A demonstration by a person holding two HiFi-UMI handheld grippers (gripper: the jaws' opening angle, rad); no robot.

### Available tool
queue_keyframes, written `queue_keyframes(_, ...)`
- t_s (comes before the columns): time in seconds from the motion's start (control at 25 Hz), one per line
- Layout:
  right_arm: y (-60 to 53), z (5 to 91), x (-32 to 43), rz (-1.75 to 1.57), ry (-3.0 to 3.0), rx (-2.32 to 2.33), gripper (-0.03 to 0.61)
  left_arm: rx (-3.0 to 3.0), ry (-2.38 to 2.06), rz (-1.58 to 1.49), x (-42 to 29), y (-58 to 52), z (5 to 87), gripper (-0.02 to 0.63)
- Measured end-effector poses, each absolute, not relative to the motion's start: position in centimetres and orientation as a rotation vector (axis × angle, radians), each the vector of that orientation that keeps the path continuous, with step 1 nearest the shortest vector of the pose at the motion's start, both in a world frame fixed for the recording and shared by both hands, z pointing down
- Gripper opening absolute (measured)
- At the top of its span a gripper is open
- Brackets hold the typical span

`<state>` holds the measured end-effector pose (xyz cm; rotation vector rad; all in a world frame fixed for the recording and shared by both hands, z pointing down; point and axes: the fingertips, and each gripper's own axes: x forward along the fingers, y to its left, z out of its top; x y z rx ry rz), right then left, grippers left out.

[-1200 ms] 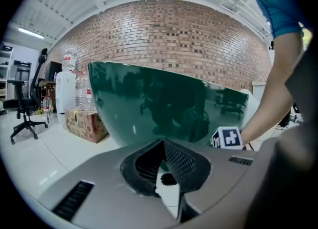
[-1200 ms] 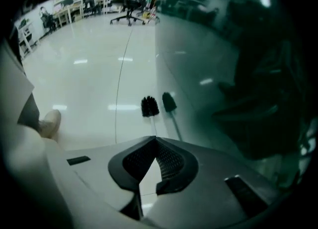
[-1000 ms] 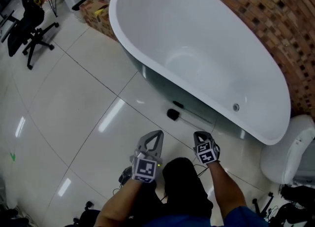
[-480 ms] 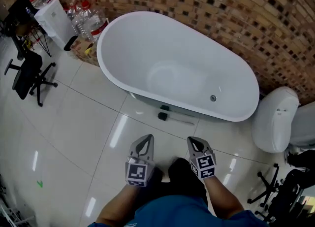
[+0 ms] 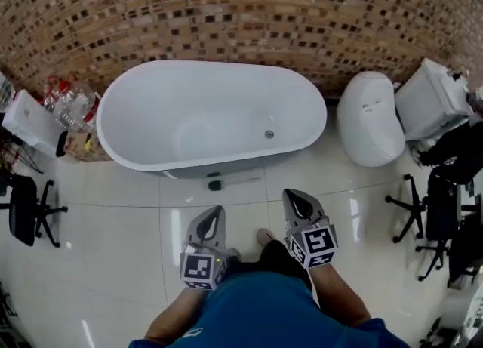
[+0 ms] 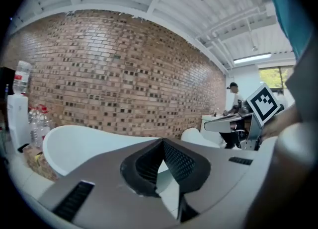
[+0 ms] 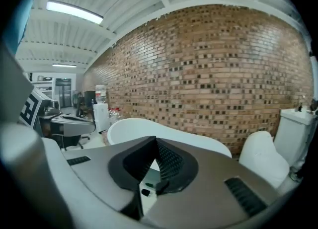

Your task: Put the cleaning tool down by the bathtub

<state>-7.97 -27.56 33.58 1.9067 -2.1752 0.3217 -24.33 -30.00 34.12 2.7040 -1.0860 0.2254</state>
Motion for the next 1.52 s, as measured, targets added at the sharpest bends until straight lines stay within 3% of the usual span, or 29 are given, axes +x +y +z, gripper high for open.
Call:
queue_keyframes(0.44,-12.1,24.2,2.4,0.186,-1.864,2.361,0.018,2.986,-0.637,0.09,-11.1,-20.3,25.4,0.002)
queue_keyframes(0.92,2.9,22.2,15.2,0.15,-1.692,2.528,0.018,3.065,-0.398,0.111,4.3,-6.4,24.2,0.002)
queue_keyframes(1.52,8.9,26.2,17.7,0.233,-1.632,2.58,0.017,3.071,-0.323,0.205,7.9,-0.7,26.8,0.002)
